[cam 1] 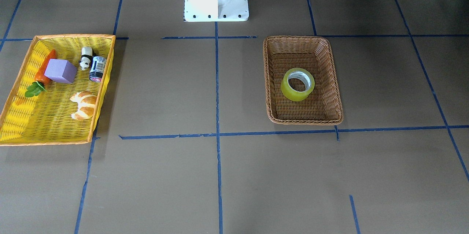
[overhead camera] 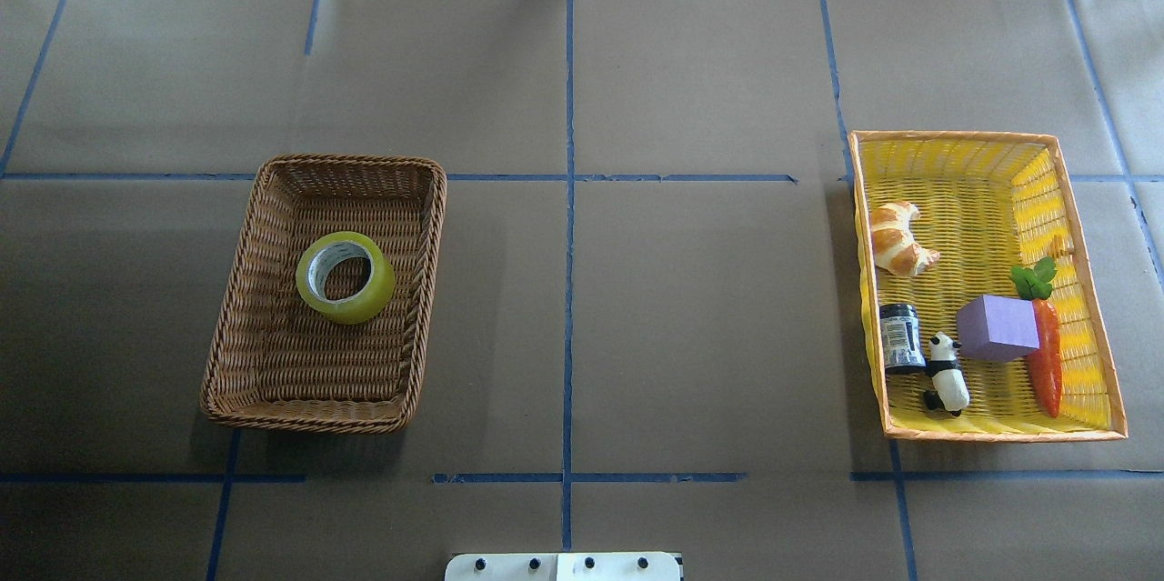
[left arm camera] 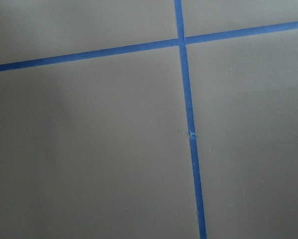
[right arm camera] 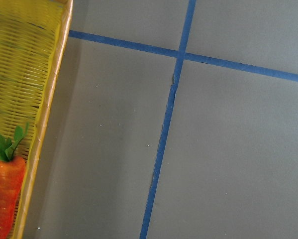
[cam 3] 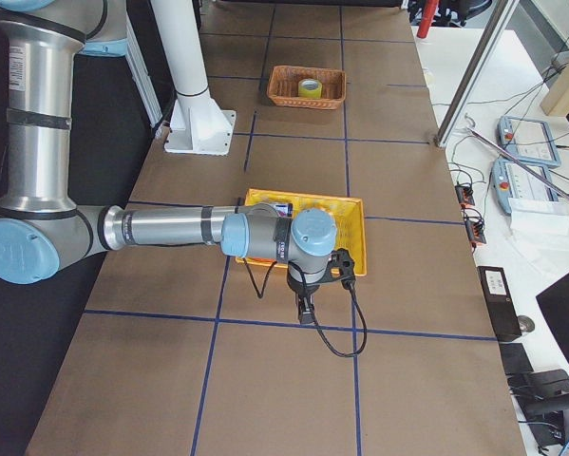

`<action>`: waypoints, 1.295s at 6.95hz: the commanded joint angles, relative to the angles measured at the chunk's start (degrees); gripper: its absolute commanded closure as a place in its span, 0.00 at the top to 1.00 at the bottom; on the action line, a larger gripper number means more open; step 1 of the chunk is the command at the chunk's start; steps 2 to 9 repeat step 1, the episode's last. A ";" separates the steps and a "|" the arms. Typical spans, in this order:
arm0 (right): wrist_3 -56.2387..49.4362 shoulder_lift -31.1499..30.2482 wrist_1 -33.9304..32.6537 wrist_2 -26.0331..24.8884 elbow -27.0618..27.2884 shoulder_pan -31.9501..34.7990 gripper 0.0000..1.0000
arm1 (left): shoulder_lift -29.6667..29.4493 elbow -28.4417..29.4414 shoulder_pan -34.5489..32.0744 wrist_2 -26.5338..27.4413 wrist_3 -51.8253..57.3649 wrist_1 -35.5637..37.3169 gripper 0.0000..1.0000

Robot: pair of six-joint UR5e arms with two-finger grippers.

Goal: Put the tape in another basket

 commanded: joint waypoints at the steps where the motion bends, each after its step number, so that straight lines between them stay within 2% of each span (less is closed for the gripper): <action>1: 0.00 0.00 0.00 0.00 0.02 0.00 1.00 | 0.09 0.00 0.00 0.02 -0.05 0.11 1.00; 9: 0.00 0.00 0.00 0.00 0.02 0.00 1.00 | 0.09 0.00 0.00 0.02 -0.05 0.11 1.00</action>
